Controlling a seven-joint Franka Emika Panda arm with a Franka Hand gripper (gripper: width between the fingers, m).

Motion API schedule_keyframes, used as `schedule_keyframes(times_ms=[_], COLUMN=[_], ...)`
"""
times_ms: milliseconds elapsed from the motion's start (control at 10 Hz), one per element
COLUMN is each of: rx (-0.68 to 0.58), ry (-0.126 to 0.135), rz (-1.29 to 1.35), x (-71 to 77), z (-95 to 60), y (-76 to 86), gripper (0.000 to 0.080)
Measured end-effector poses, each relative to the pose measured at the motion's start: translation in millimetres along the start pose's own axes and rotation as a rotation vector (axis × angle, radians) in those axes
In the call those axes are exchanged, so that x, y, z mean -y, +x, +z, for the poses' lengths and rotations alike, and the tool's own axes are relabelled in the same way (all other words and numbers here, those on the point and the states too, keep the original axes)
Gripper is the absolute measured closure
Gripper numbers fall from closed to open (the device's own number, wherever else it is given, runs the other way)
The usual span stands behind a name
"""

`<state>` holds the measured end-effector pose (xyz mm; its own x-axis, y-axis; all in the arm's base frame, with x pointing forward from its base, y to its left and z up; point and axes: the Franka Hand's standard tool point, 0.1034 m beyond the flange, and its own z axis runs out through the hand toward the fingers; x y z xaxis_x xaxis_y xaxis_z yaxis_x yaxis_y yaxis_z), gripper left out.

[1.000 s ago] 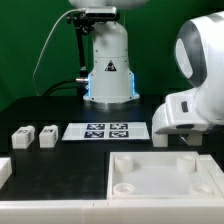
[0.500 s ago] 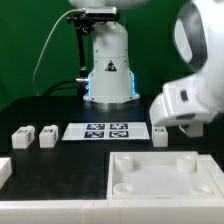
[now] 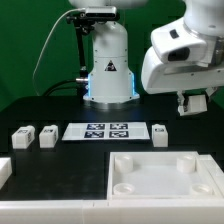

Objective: Assemble one leg

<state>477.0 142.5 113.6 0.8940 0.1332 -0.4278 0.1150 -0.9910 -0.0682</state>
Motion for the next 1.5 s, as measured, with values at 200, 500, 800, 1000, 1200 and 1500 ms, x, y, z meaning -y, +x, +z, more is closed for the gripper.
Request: schedule_keyframes(times_ms=[200, 500, 800, 1000, 1200, 1500], rx=[-0.190, -0.516, -0.850, -1.056, -1.055, -1.094], ry=[-0.002, -0.053, -0.045, -0.042, -0.044, -0.048], rz=[0.000, -0.105, -0.112, -0.113, -0.116, -0.133], x=[-2.3, -32.9, -30.6, -32.2, -34.1, -44.1], z=[-5.3, -101.7, -106.1, -109.7, -105.4, -112.9], y=[2.9, 43.8, 52.8, 54.5, 56.6, 113.6], gripper=[0.0508, 0.0508, 0.0508, 0.0508, 0.0508, 0.0508])
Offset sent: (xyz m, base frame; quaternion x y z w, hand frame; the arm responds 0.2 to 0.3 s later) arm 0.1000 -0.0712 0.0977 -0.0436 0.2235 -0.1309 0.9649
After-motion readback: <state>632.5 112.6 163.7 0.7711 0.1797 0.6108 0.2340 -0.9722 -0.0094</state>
